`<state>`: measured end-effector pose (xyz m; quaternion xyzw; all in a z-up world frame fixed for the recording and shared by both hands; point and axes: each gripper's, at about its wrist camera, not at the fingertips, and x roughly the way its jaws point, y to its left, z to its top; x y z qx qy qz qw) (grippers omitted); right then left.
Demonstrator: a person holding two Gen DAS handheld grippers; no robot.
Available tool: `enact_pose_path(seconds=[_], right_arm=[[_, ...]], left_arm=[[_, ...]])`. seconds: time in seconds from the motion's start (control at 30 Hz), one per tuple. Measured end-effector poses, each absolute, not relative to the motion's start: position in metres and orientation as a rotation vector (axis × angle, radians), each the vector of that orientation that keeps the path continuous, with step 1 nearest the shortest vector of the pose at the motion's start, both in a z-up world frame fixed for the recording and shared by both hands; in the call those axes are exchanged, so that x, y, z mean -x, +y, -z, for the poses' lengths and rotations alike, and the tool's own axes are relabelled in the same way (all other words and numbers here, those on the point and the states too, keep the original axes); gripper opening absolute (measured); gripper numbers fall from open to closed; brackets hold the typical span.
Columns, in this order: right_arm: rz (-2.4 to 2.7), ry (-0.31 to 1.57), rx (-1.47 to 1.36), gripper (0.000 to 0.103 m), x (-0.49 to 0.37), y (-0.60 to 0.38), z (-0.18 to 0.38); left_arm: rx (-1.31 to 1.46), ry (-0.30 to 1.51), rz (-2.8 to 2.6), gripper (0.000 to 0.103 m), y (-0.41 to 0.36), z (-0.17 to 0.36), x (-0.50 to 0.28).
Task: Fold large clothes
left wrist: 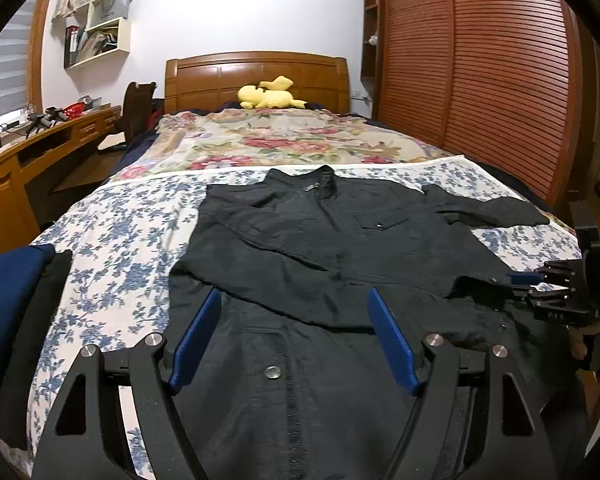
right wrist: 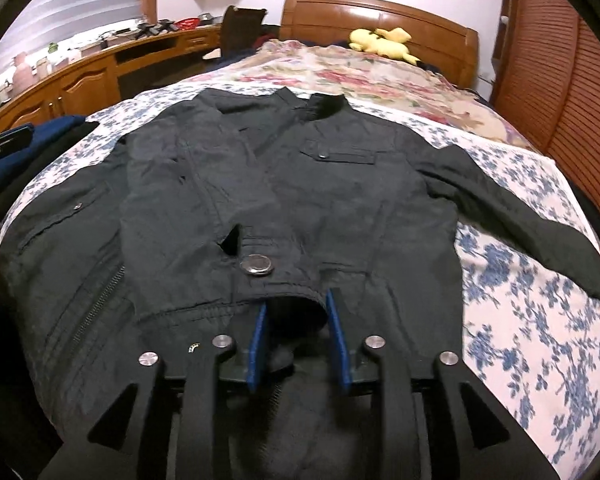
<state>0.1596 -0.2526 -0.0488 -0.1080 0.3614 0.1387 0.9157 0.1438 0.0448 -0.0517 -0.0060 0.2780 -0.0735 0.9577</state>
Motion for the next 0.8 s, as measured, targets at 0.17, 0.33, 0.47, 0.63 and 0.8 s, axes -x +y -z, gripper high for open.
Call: enact_pose_path(seconds=[0.17, 0.33, 0.47, 0.63, 0.8], right_arm=[[-0.289, 0.717, 0.189, 0.04, -0.153, -0.266, 0.039], [-0.302, 0.696, 0.181, 0.04, -0.156, -0.268, 0.036], [-0.322, 0.735, 0.192, 0.04, -0.17, -0.26, 0.048], [-0.386, 0.842, 0.216, 0.04, -0.185, -0.252, 0.075], [-0.388, 0.856, 0.272, 0.04, -0.185, -0.246, 0.08]], left_arm=[[0.004, 0.559, 0.177, 0.076, 0.026, 0.05, -0.143], [0.001, 0.562, 0.204, 0.076, 0.006, 0.05, -0.146], [-0.009, 0.584, 0.224, 0.076, -0.011, 0.057, -0.153], [-0.036, 0.615, 0.244, 0.076, -0.035, 0.067, -0.161], [-0.045, 0.628, 0.265, 0.076, -0.053, 0.073, -0.167]])
